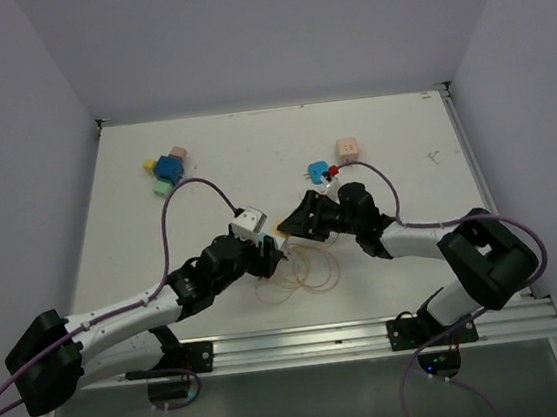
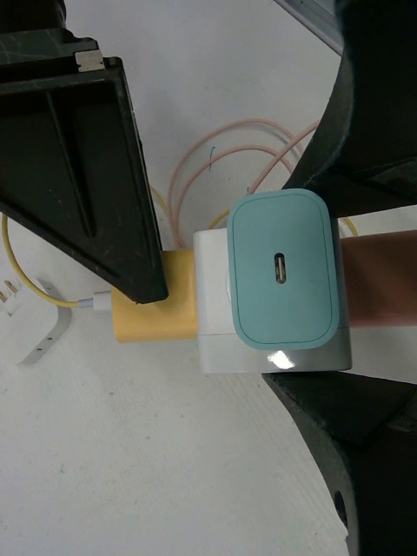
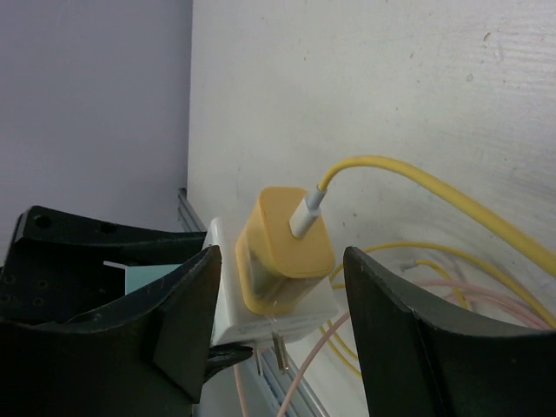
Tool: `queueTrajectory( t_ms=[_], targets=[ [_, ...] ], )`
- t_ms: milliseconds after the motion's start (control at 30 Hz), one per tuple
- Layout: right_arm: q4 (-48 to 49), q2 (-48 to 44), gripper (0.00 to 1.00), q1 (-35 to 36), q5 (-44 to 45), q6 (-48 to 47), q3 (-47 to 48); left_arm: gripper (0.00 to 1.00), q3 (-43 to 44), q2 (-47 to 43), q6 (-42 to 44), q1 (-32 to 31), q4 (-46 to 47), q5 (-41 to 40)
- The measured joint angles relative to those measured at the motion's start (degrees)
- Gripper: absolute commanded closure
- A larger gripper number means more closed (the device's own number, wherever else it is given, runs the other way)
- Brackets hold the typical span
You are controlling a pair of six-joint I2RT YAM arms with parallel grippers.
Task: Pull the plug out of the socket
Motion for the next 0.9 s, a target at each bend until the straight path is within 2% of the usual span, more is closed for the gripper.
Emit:
queueTrajectory(
  t_ms=[33,133,167,233,267,367,667,900],
  targets=[
    [1.0,0.6,0.4,0.0,0.0,0.5,0.0,1.0,-0.3,0.0,-0.2,-0.1,0.1,0.1],
    [3.6,2.0,0.54,0.0,-0.2,1.8,0.0,1.0,-1.1,-0.1,-0.4,-0.2,0.2,0.3],
    [4.4,2.6,0.63,0.0,-0.2,2.2,0.0,1.0,-1.4,-0.2,-0.5,-0.3,0.5,0.2],
    [5.8,3.6,0.71,0.0,-0.4,3.2,0.0,1.0,-1.8,-0.8,-0.8,-0.3,0.5,-0.2],
    [6.6,4.0,0.82,0.0,-0.6,3.8,0.0,1.0,-2.1,-1.1,-1.2,-0.3,0.5,-0.5],
    [8.0,4.5,1.0,0.0,-1.1,4.2,0.0,1.0,-2.6,-2.2,-1.8,-0.4,0.7,-1.1],
    [9.9,4.5,1.0,0.2,-1.5,3.4,0.0,1.0,-4.7,-5.1,-5.2,-0.5,1.3,-1.5],
    [3.3,4.5,1.0,-1.3,-4.7,-0.3,3.7,1.0,-5.2,-4.4,-9.5,-0.8,1.6,-1.2]
  ],
)
